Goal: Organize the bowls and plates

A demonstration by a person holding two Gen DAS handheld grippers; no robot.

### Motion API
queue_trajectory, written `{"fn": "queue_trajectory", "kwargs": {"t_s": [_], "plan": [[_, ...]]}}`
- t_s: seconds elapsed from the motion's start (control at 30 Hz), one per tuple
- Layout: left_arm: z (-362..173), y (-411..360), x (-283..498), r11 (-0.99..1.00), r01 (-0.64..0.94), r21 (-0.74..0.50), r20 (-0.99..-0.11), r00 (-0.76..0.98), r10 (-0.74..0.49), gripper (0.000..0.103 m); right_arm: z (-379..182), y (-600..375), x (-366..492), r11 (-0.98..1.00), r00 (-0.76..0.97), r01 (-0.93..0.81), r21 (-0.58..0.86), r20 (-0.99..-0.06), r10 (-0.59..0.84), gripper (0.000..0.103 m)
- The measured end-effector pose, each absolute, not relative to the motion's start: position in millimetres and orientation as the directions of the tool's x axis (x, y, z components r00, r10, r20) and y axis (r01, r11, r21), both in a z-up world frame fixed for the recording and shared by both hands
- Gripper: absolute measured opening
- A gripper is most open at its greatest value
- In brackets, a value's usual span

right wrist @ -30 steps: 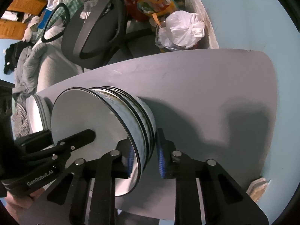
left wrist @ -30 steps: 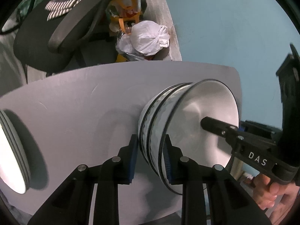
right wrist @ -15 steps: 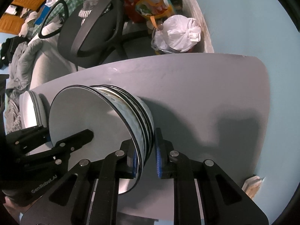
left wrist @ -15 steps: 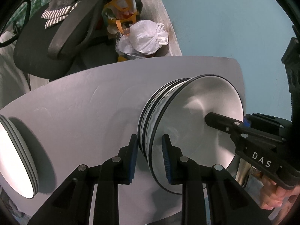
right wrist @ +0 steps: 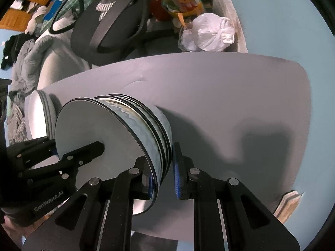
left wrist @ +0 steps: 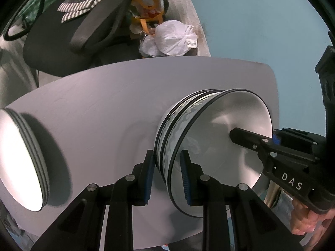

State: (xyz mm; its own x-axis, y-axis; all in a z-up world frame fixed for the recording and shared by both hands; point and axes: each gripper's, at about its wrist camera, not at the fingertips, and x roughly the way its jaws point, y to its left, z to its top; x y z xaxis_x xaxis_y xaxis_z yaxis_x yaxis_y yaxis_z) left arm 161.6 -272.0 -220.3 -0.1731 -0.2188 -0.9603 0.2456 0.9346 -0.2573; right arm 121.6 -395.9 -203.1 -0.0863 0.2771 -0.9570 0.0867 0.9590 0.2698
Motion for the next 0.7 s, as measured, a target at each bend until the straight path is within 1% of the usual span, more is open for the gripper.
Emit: {"fn": "queue_trajectory", "kwargs": {"t_s": [0.47,0.7], "plan": [[-209,-209,146,0.954,0.166,-0.249,-0.964,-0.135,-0.228,0.024,-198,-337,118,0.964,-0.104,-0.007,0.264,-0.959,0.262,0.015],[-195,-177,139,0.958,0.143,-0.247,-0.967,-0.105,-0.234,0.024,-189,-308,116,0.966,-0.101,-0.049,0.255,-0.963,0.249,0.015]]}}
